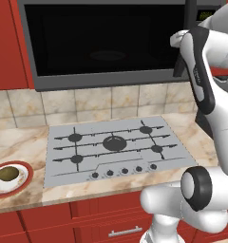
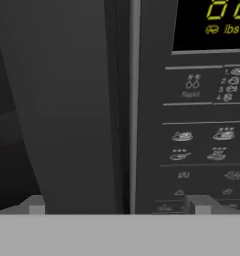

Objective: Pick the potato from the counter and place it in the microwave. Then turn on the microwave.

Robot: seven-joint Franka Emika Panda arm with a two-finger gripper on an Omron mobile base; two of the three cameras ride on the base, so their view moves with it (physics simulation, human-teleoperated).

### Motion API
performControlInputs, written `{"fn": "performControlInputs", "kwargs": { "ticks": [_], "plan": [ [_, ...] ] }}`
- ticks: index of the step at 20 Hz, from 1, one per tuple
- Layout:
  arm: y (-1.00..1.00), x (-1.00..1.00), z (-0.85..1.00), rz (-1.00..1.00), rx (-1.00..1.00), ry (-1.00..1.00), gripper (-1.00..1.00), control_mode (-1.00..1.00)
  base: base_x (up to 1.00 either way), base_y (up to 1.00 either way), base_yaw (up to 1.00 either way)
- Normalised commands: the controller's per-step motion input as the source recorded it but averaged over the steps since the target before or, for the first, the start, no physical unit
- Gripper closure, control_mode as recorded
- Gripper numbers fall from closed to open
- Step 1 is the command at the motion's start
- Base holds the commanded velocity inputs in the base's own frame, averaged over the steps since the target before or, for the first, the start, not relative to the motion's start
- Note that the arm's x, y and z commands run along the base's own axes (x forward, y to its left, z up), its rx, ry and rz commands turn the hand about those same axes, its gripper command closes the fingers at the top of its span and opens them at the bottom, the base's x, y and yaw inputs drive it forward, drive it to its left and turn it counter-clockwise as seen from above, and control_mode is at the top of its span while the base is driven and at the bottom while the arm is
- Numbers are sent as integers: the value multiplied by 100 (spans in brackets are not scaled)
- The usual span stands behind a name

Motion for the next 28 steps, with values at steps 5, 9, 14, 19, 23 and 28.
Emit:
{"fn": "performControlInputs", "kwargs": {
  "ticks": [5,9,14,19,23,28],
  "plan": [
    [0,30,0,0,3,0,-100,-100,0,0,0],
    [1,35,0,0,1,0,100,-100,0,0,0],
    [26,16,0,0,5,0,100,-100,0,0,0],
    [60,2,0,0,2,0,100,-100,0,0,0],
    [64,-26,2,-3,0,0,100,-100,0,0,0],
    [45,-82,7,-5,0,-1,100,-100,0,0,0]
  ]
}}
